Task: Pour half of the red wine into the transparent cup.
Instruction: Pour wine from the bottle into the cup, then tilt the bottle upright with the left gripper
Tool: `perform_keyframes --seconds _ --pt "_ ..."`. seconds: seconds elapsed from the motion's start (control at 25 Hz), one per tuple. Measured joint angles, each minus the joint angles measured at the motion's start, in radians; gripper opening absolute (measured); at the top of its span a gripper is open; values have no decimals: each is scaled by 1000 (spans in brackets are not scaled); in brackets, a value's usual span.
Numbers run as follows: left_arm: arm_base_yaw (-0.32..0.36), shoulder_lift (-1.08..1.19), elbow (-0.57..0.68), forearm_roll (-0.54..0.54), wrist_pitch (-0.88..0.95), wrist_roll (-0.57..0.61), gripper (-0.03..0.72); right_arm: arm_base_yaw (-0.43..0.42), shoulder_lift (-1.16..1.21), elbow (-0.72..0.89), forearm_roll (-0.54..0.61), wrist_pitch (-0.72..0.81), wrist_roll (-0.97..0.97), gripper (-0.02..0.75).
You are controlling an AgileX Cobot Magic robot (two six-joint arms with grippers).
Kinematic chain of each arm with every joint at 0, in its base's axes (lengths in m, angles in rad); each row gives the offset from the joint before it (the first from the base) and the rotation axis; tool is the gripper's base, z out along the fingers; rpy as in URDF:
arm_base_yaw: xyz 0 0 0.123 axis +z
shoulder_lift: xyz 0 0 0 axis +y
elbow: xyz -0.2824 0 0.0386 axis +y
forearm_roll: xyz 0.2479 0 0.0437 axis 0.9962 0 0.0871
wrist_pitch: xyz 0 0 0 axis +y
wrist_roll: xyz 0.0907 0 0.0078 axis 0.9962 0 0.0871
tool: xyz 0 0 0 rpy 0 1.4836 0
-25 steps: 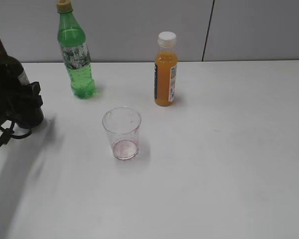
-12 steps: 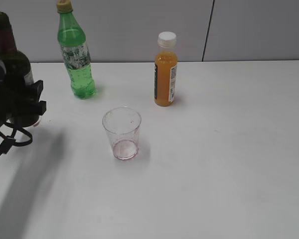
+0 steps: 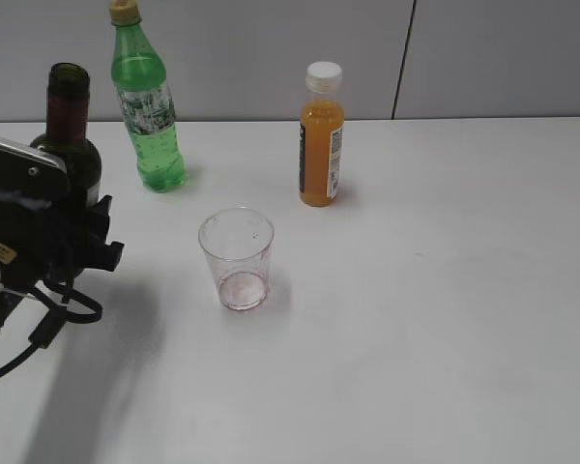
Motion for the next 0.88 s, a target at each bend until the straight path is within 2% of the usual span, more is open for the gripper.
perform_keyframes --seconds 0.44,0.88 --pt "-15 0 -7 -9 0 189 549 0 0 0 0 0 -1 590" --pt "-15 -1 -89 -58 -1 422 549 0 0 0 0 0 -1 590"
